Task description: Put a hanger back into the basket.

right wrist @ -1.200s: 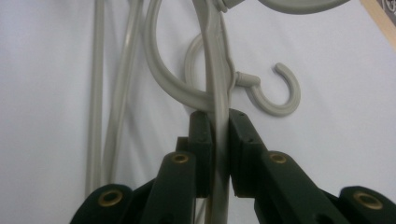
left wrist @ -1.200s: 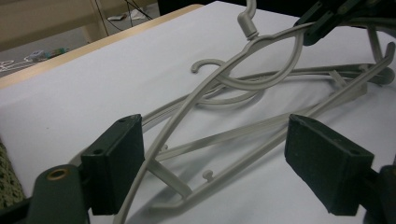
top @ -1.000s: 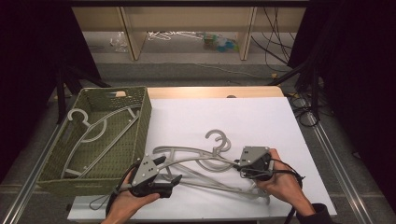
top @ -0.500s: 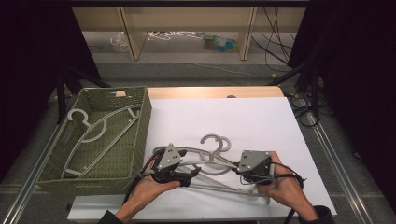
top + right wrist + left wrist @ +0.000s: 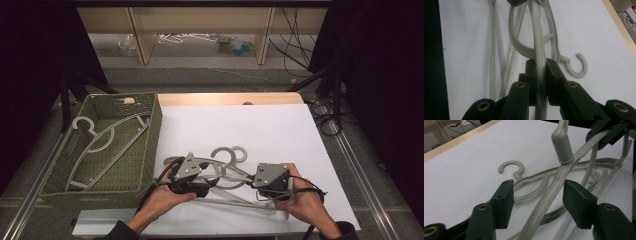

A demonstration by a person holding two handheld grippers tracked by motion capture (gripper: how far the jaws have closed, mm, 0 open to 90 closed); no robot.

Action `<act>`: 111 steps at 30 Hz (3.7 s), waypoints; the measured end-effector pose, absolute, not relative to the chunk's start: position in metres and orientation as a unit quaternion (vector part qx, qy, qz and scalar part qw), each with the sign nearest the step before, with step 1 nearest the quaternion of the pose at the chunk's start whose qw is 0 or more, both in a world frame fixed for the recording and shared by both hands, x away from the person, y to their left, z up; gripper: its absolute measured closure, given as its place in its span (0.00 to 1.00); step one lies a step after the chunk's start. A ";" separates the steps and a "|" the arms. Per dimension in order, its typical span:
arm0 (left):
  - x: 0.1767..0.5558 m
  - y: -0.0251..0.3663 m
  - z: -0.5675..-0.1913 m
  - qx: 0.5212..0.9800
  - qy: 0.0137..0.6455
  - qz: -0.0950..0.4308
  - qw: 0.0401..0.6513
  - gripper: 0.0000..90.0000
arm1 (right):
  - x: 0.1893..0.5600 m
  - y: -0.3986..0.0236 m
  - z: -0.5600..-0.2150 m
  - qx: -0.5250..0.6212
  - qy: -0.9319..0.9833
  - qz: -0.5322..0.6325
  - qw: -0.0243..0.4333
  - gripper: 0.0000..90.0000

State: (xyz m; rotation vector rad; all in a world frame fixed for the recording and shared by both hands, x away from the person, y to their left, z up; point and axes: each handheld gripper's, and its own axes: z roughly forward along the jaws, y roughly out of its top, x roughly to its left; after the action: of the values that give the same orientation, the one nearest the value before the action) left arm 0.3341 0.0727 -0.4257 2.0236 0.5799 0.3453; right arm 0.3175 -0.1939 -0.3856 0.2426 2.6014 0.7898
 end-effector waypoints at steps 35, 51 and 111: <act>0.323 0.057 -0.405 0.893 0.140 0.135 0.406 0.90 | 0.322 -0.197 -0.385 0.115 0.920 0.313 0.206 0.67; 0.336 0.085 -0.394 0.881 0.225 0.113 0.401 0.89 | 0.325 -0.207 -0.377 0.198 0.869 0.390 0.232 0.42; 0.368 0.272 -0.264 0.768 0.371 0.262 0.451 0.89 | 0.321 -0.228 -0.404 0.279 0.845 0.420 0.180 0.28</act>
State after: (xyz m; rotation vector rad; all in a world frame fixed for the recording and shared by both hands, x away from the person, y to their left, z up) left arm 0.3678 0.2724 -0.2640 1.8990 0.9172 0.6485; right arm 0.3209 -0.2277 -0.4039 0.7889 2.3871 1.1863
